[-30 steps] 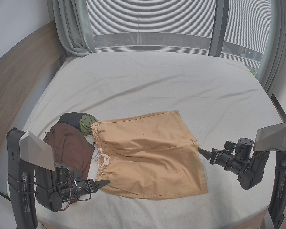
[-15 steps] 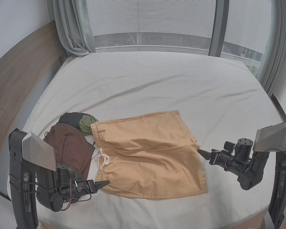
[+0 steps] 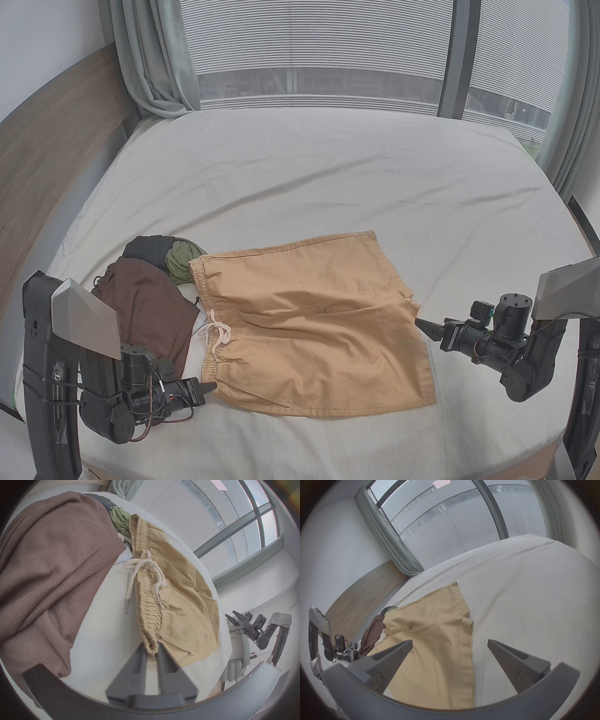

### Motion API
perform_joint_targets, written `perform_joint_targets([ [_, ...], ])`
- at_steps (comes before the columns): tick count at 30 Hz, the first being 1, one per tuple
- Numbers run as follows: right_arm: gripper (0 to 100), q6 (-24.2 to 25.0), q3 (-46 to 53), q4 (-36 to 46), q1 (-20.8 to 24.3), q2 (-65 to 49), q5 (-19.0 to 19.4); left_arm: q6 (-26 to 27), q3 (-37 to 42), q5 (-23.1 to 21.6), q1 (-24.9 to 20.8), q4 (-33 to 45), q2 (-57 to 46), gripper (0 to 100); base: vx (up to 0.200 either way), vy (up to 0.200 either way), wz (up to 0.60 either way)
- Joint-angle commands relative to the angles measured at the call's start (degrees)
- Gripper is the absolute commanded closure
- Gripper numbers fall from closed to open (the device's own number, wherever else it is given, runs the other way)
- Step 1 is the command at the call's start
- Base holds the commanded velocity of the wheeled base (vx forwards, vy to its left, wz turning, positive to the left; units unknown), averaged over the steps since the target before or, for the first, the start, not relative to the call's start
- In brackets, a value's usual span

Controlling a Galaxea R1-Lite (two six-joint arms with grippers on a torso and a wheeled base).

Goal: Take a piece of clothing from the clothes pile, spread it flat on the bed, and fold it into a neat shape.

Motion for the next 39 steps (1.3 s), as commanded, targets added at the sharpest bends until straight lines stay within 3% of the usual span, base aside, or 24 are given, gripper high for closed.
perform_joint_targets([
  [1, 0, -0.39, 6.05, 0.12, 0.43, -2.18, 2.48, -0.06, 0.0, -0.01, 0.0, -0.03, 0.1, 100, 0.0, 0.0, 0.0],
  [5, 0, -0.56, 9.74, 0.12, 1.22, -2.35, 3.36, -0.06, 0.09, -0.01, -0.09, -0.03, 0.02, 100, 0.0, 0.0, 0.0],
  [13, 0, -6.45, 15.01, 0.12, 1.05, 2.74, 3.36, -0.06, 0.18, 0.08, -0.09, -0.03, -0.07, 100, 0.0, 0.0, 0.0],
  [25, 0, -6.45, 15.8, 0.12, 1.05, 10.3, 3.71, 0.03, 0.09, -0.01, -0.09, -0.03, -0.07, 100, 0.0, 0.0, 0.0],
  [33, 0, -5.57, 14.84, 0.12, 1.75, 11.18, 7.66, -0.06, 0.0, 0.08, -0.09, -0.03, -0.07, 100, 0.0, 0.0, 0.0],
  [39, 0, -4.69, 13.87, 0.03, 1.75, 11.45, 7.75, 0.03, 0.09, 0.08, -0.18, -0.03, -0.07, 100, 0.0, 0.0, 0.0],
])
